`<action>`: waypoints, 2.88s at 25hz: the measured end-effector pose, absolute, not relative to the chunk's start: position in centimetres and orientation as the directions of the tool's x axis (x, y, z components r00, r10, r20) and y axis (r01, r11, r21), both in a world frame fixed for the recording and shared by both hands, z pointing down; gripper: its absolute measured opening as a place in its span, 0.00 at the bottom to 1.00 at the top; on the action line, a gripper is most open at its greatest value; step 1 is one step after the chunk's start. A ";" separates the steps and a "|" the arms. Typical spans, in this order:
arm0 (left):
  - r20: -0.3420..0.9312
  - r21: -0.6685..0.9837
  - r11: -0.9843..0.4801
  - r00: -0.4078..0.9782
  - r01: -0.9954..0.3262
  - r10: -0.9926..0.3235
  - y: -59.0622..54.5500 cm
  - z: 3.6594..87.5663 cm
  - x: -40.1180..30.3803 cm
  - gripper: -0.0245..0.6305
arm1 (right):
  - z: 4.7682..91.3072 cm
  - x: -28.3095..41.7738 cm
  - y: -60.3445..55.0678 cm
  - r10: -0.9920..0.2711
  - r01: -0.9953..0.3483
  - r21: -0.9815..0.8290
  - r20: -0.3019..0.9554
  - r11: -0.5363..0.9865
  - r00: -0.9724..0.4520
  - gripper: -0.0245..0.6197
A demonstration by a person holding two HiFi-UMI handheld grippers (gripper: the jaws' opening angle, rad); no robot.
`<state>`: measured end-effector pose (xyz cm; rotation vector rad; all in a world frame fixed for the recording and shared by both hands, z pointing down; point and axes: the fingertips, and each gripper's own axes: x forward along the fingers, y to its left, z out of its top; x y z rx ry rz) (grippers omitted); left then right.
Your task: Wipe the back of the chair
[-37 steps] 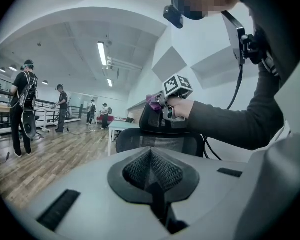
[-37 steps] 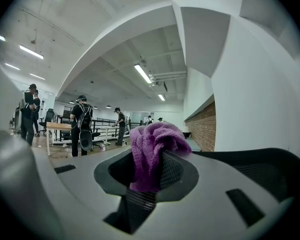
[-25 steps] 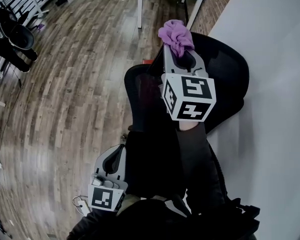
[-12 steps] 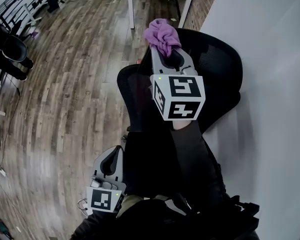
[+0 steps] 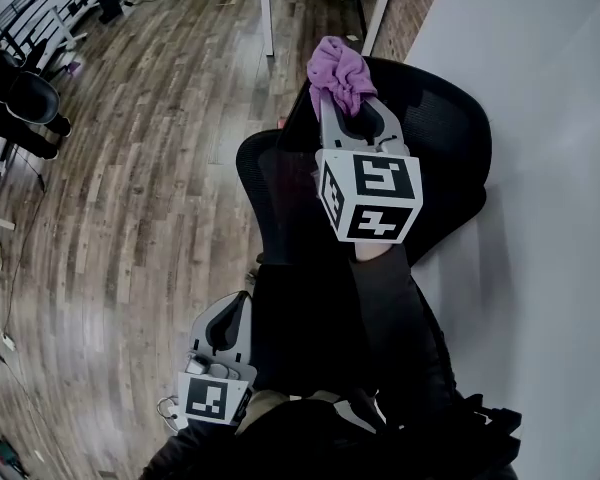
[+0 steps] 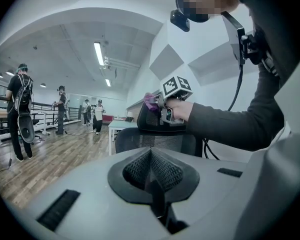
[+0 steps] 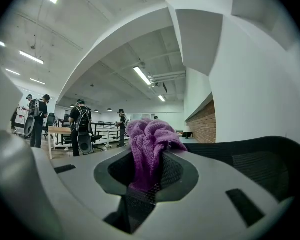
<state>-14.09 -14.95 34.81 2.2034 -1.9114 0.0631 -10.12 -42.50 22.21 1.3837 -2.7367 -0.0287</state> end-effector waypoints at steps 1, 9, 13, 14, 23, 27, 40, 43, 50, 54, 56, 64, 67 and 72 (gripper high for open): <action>0.179 0.141 -0.130 0.154 -0.982 -0.972 -15.1 34.8 -14.0 0.04 | 22.2 -10.0 -42.6 -0.806 -0.804 0.051 0.058 0.592 -0.589 0.18; 0.185 0.139 -0.144 0.169 -0.980 -0.968 -15.9 35.0 -13.0 0.04 | 22.5 -8.3 -43.6 -0.823 -0.822 0.047 0.060 0.567 -0.565 0.18; 0.187 0.137 -0.152 0.177 -0.979 -0.966 -16.3 35.1 -12.3 0.04 | 22.8 -7.1 -44.2 -0.835 -0.834 0.048 0.063 0.550 -0.547 0.18; 0.187 0.136 -0.155 0.179 -0.979 -0.966 -16.4 35.1 -12.2 0.04 | 22.9 -6.8 -44.4 -0.838 -0.837 0.049 0.065 0.545 -0.542 0.18; 0.188 0.131 -0.183 0.205 -0.974 -0.960 -16.9 34.8 -10.6 0.04 | 22.8 -4.0 -45.2 -0.863 -0.862 0.048 0.073 0.504 -0.501 0.18; 0.188 0.129 -0.191 0.213 -0.973 -0.959 -17.2 34.8 -10.1 0.04 | 23.0 -2.9 -45.6 -0.871 -0.870 0.048 0.074 0.490 -0.486 0.18; 0.188 0.119 -0.238 0.257 -0.964 -0.948 -18.1 34.6 -7.5 0.04 | 22.9 1.8 -46.2 -0.902 -0.902 0.051 0.083 0.429 -0.425 0.18; 0.187 0.117 -0.248 0.266 -0.962 -0.946 -18.3 34.5 -7.0 0.04 | 22.8 2.8 -46.4 -0.907 -0.908 0.051 0.084 0.417 -0.412 0.18; 0.187 0.110 -0.276 0.292 -0.955 -0.938 -18.9 34.4 -5.7 0.04 | 22.7 5.1 -46.7 -0.921 -0.921 0.055 0.085 0.385 -0.380 0.18; 0.185 0.110 -0.292 0.308 -0.950 -0.933 -19.1 34.2 -4.7 0.04 | 22.5 6.7 -46.8 -0.929 -0.929 0.057 0.082 0.365 -0.360 0.18; 0.183 0.109 -0.301 0.316 -0.948 -0.931 -19.2 34.2 -4.3 0.04 | 22.4 7.5 -46.8 -0.934 -0.933 0.058 0.081 0.354 -0.349 0.18; 0.178 0.108 -0.330 0.345 -0.938 -0.922 -19.3 34.2 -2.7 0.04 | 22.1 10.0 -46.3 -0.947 -0.946 0.068 0.077 0.318 -0.313 0.18; 0.174 0.106 -0.341 0.355 -0.934 -0.918 -19.1 33.9 -2.3 0.04 | 21.8 10.8 -46.0 -0.952 -0.951 0.073 0.077 0.301 -0.296 0.18; 0.166 0.104 -0.361 0.374 -0.927 -0.912 -19.0 33.4 -1.3 0.04 | 21.4 12.5 -45.7 -0.958 -0.958 0.067 0.081 0.279 -0.274 0.18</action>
